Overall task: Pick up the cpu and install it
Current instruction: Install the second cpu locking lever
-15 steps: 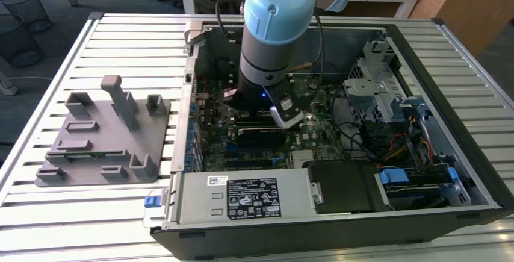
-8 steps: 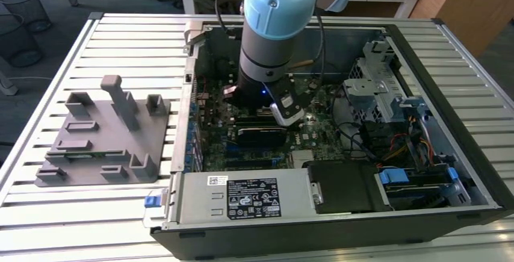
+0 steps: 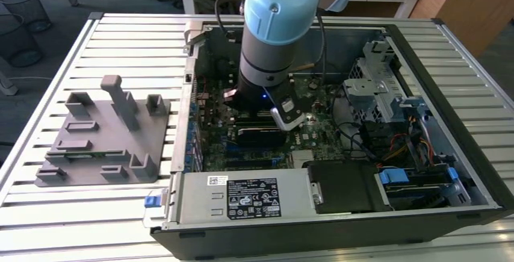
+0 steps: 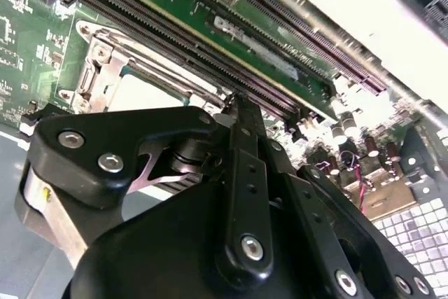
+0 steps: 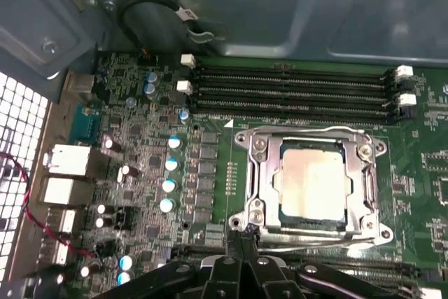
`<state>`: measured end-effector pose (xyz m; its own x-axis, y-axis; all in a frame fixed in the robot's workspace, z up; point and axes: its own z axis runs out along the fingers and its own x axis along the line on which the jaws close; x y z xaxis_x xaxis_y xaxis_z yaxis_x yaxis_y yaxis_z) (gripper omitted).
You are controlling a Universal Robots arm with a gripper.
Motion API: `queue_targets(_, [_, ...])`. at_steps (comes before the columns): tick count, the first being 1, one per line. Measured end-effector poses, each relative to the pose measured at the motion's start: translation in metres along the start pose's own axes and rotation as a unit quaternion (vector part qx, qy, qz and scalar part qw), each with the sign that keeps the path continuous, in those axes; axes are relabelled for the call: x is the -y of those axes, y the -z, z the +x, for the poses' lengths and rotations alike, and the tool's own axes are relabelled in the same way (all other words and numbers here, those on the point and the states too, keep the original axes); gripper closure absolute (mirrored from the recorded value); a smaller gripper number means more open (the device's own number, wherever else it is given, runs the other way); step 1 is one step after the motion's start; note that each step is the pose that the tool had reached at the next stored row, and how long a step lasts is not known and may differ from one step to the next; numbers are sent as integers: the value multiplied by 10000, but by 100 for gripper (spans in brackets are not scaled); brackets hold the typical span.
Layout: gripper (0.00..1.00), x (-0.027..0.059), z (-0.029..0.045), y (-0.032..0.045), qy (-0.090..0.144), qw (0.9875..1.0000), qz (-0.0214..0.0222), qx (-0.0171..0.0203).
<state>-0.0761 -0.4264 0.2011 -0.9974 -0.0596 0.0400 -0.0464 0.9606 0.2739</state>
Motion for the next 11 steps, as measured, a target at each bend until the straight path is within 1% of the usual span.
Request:
queue_targets(1, [89, 26, 1, 7, 0, 10000, -3, 0])
queue_targets(2, [89, 30, 1, 7, 0, 10000, -8, 0])
queue_targets(4, [89, 32, 0, -2, 1, 10000, -30, 1])
queue_targets(6, [89, 36, -1, -15, 4, 10000, -70, 2])
queue_targets(9, [89, 41, -1, -33, 8, 9999, -147, 6])
queue_targets(11, [89, 43, -2, -44, 9, 9998, -174, 8])
